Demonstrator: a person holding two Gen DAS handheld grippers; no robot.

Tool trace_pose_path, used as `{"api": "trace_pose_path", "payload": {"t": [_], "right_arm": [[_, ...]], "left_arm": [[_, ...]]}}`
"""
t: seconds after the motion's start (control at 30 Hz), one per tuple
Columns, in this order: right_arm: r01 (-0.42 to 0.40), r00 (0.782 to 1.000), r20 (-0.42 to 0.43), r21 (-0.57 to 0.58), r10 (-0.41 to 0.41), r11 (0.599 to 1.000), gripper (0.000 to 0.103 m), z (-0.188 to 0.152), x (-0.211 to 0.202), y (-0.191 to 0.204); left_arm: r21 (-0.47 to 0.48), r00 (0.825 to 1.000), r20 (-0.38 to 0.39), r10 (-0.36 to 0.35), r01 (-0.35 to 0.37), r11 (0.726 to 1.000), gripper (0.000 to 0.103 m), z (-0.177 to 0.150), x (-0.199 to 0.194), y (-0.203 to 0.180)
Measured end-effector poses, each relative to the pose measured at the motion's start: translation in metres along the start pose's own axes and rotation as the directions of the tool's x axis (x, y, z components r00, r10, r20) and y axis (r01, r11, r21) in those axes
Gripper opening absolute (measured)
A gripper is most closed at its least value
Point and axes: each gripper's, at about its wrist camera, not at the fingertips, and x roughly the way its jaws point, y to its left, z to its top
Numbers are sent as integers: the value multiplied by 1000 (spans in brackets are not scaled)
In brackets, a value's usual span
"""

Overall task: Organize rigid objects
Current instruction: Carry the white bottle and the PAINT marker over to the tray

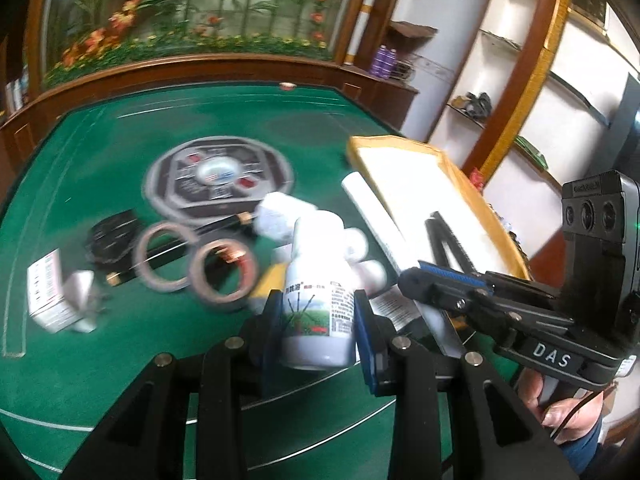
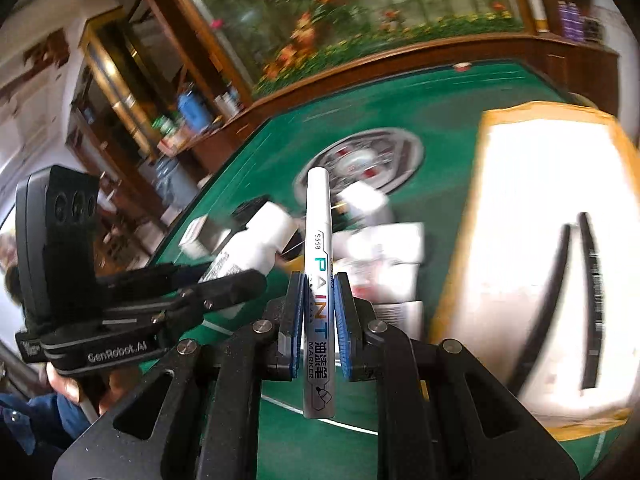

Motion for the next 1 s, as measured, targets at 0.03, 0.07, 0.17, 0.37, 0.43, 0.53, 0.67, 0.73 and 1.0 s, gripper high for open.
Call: {"api": "trace_pose_path", "payload": {"t": [0.03, 0.07, 0.17, 0.37, 0.43, 0.53, 0.67, 0.73, 1.0], "right_arm": [[19, 1000, 19, 20, -19, 1000, 14, 0, -7, -9], [32, 999, 31, 34, -33, 999, 14, 0, -11, -16], [114, 990, 76, 73, -120, 991, 14, 1, -28, -38], [227, 962, 118, 156, -246, 961, 14, 1, -56, -80], [262, 952, 112, 175, -284, 949, 14, 2, -61, -93], [334, 931, 93, 177, -353, 926, 14, 3, -62, -105], [371, 920, 59, 183, -387, 910, 14, 0, -63, -117], [383, 917, 45, 184, -397, 905, 14, -3, -62, -121], [437, 895, 23, 158, -445, 886, 14, -2, -50, -118]], "left_arm": [[7, 1000, 1, -15, 15, 1000, 34, 4, 5, -8], [12, 1000, 2, -26, 26, 1000, 34, 7, 9, -15], [25, 997, -10, -75, 76, 997, 34, 19, 27, -40], [65, 994, -28, -101, 103, 993, 34, 40, 66, -87], [82, 994, -42, -101, 104, 991, 34, 41, 78, -98], [89, 994, -58, -95, 100, 991, 34, 39, 95, -108], [93, 991, -89, -100, 108, 990, 34, 34, 107, -110], [104, 991, -92, -93, 102, 989, 34, 32, 108, -111], [170, 994, -97, -56, 72, 983, 35, 23, 117, -116]]}}
